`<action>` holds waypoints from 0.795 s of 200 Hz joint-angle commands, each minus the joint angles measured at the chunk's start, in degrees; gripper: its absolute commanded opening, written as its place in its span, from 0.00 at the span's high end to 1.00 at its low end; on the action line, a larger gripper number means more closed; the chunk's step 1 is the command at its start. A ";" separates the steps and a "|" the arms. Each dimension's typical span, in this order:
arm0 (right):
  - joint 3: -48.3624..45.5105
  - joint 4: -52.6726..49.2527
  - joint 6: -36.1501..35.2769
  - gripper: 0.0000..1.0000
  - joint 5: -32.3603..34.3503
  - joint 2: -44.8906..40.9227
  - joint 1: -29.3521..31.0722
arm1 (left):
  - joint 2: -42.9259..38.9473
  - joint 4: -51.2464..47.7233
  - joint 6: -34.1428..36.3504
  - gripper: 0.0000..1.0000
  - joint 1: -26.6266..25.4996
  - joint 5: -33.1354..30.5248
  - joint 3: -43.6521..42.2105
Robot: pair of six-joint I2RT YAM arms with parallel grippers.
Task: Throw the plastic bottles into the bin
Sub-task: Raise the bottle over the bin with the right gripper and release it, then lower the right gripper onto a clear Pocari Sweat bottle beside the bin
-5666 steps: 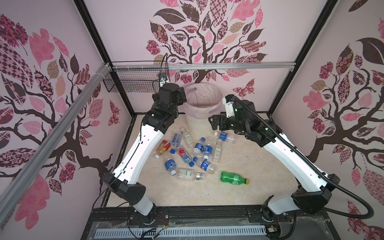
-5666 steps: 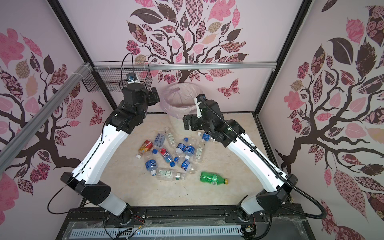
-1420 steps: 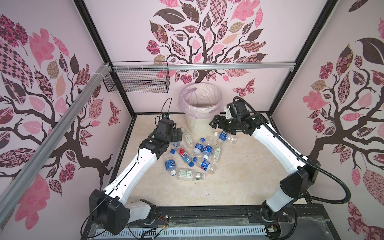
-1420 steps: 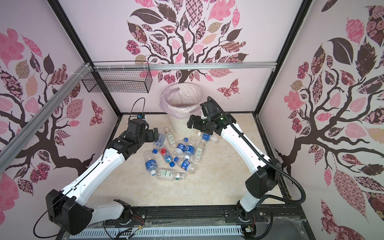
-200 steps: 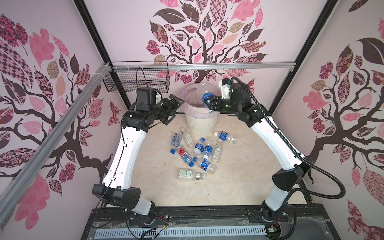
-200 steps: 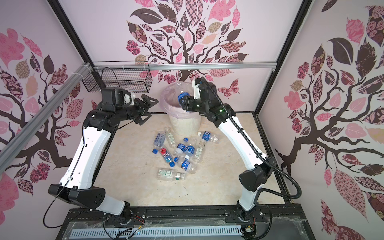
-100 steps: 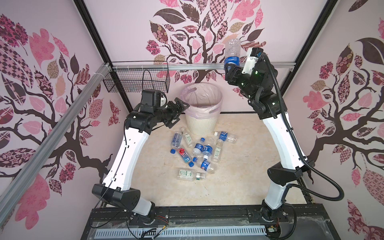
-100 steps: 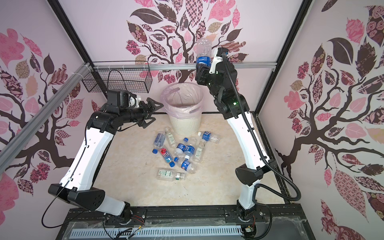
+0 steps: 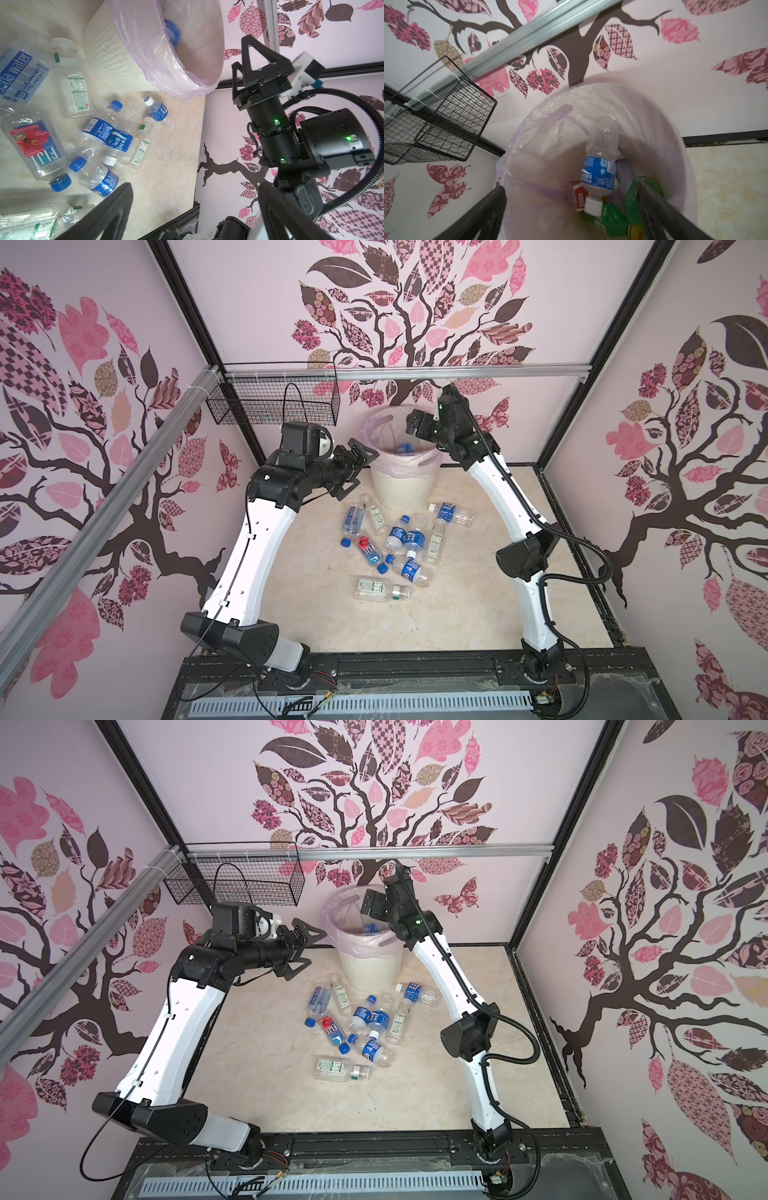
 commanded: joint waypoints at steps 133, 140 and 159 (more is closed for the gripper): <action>-5.55 -11.96 -2.11 0.00 -0.63 -16.96 -0.05 | -2.65 0.67 1.05 0.03 -1.70 -5.62 -8.40; -6.84 -12.77 -2.17 0.01 -0.57 -17.74 -0.07 | -2.75 0.91 1.10 0.03 -1.91 -5.84 -9.09; -11.58 -13.61 -2.76 0.00 -0.77 -20.54 -0.08 | -2.97 1.42 0.97 0.03 -2.47 -6.62 -10.58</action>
